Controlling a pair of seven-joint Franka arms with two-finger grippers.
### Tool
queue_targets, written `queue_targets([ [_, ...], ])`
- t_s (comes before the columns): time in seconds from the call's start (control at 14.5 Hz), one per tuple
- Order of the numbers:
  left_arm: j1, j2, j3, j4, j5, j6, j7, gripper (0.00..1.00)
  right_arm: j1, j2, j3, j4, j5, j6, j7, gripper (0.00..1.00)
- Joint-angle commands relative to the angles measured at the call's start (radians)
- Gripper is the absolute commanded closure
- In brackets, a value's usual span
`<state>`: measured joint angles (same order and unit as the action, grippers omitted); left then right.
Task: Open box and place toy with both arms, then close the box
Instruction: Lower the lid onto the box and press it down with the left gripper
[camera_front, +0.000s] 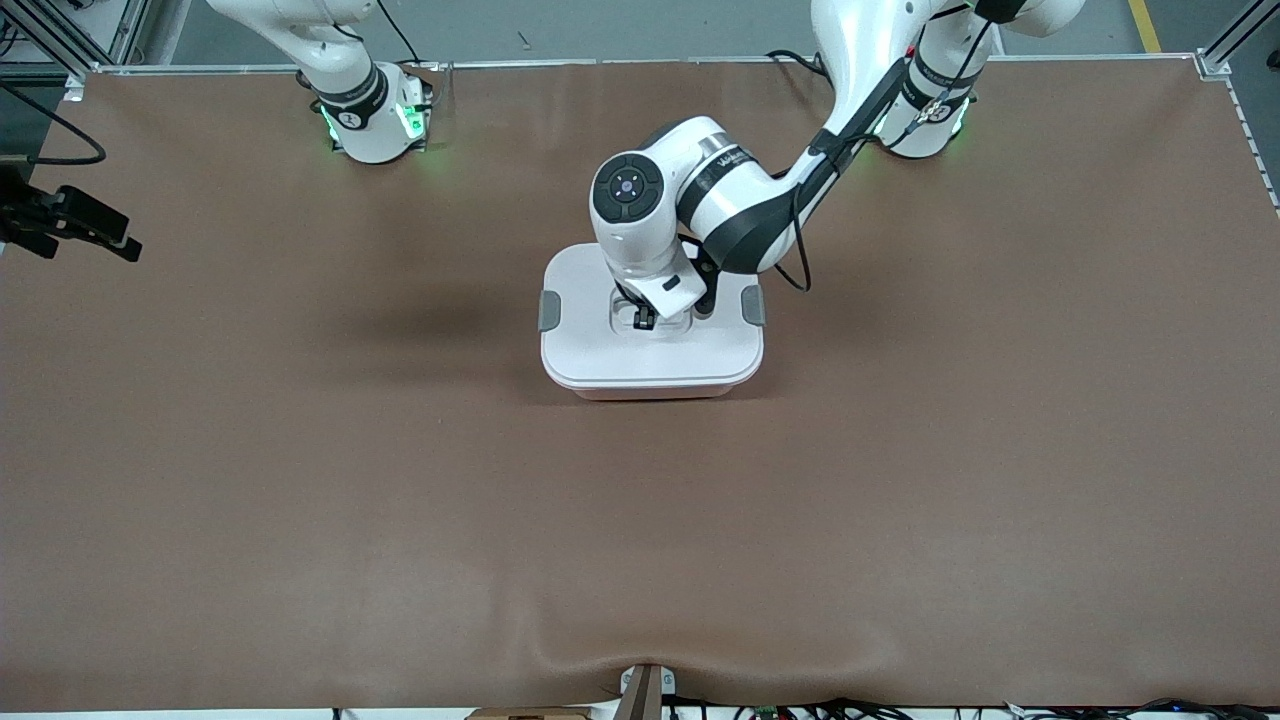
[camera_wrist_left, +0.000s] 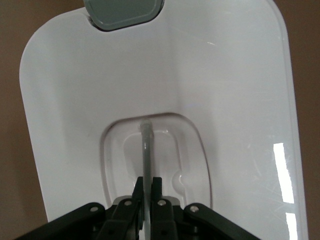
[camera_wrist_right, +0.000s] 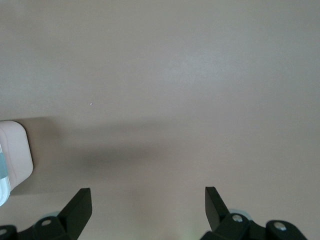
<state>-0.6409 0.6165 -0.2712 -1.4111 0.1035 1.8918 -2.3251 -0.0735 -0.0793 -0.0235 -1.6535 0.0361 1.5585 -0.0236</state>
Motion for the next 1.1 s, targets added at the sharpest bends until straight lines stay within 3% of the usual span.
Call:
queue_targets([
  [0.0,-0.010,0.000,0.000,-0.026,0.021,-0.027,0.038,1.00,-0.012,0.003,0.013,0.020,0.005,-0.005,0.013,0.00],
  [1.04,-0.008,-0.004,0.000,-0.019,0.021,-0.054,0.122,1.00,0.001,0.004,0.016,0.018,0.005,-0.011,0.021,0.00],
])
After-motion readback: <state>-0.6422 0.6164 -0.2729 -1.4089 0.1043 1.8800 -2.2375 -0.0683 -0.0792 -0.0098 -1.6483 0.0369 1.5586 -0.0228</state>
